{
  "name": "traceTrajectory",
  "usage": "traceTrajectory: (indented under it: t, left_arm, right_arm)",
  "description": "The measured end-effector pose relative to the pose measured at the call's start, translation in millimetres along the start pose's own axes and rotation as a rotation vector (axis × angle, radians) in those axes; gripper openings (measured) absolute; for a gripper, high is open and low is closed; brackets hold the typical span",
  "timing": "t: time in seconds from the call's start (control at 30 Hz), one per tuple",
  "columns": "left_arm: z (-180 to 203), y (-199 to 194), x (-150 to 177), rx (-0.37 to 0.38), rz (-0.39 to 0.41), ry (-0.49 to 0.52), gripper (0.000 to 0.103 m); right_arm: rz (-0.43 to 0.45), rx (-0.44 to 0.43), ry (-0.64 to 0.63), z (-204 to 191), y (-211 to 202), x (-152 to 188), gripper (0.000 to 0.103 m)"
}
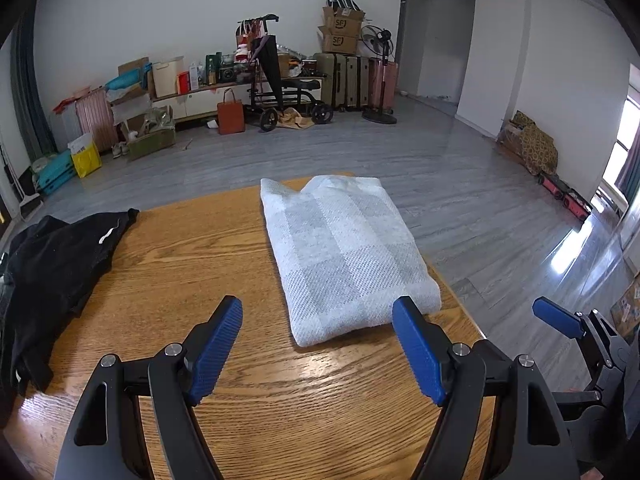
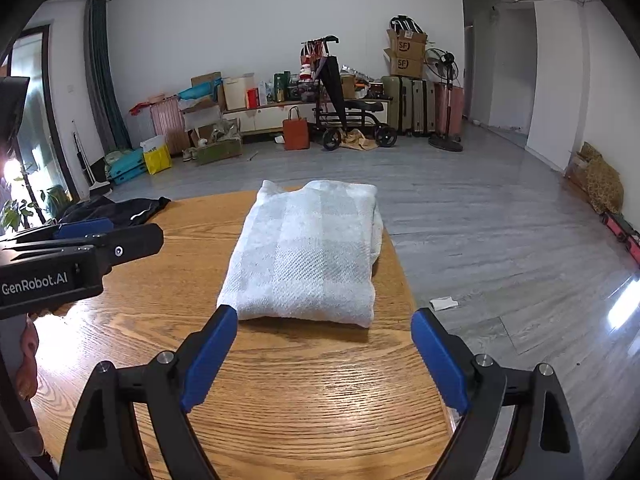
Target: Fold clothes
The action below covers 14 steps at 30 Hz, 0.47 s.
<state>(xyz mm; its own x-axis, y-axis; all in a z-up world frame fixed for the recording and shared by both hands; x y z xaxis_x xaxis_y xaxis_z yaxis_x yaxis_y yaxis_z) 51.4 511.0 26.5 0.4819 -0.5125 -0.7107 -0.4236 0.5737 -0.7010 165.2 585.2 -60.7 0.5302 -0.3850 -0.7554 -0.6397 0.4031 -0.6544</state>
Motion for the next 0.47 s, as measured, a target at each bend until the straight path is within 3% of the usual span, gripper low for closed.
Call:
traceTrajectory:
  t: [0.47]
  left_arm:
    - [6, 2, 3, -0.003, -0.003, 0.007, 0.078]
  right_arm:
    - [-0.019, 0.01, 0.019, 11, -2, 7, 0.091]
Point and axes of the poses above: each gripper's, at about its wrist camera, not at the fingertips, and y roughly the way its jaws point, z to its right, x to its underside, the point moved 8 cm from there along y, roughly the way its jaws point, and after that the axes turned 1 degree about -z, right-handed, at the moved point
